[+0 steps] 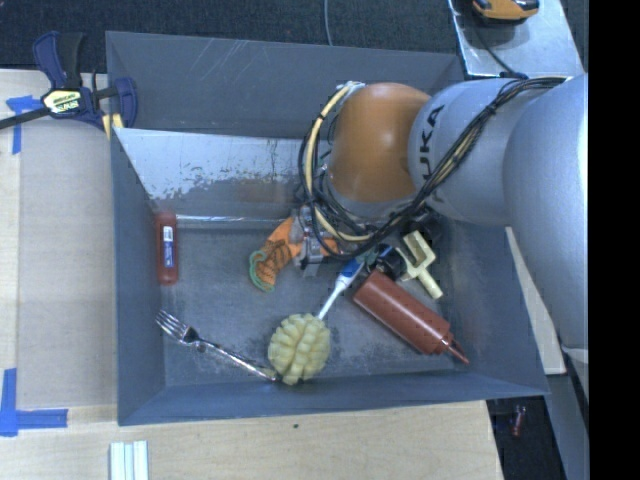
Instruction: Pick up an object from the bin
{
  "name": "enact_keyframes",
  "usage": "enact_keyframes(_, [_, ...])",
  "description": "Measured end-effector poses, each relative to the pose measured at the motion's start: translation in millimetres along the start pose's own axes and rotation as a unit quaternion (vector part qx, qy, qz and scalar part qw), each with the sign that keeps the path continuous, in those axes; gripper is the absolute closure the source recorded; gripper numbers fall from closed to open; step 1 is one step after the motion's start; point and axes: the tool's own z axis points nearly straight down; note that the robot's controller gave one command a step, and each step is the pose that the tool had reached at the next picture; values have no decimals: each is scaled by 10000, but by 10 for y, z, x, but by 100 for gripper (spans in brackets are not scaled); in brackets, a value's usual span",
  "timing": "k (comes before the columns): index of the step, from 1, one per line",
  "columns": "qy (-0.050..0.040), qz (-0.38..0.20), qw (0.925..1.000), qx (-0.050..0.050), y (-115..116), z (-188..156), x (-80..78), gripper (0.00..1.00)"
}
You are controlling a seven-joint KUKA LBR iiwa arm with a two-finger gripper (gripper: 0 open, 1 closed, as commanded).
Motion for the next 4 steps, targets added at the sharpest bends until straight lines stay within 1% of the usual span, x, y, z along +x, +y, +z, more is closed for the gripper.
enact_keyframes(1, [0, 1, 10000, -1, 0, 0, 0, 100])
enact_keyframes(2, [-5, -163, 9999, -3, -9, 0, -4, 100])
enact_keyframes(3, [-33, -674, 9977, 7, 41, 4, -63, 100])
enact_keyframes(4, [-44, -1118, 9937, 8, 156, 3, -14, 100])
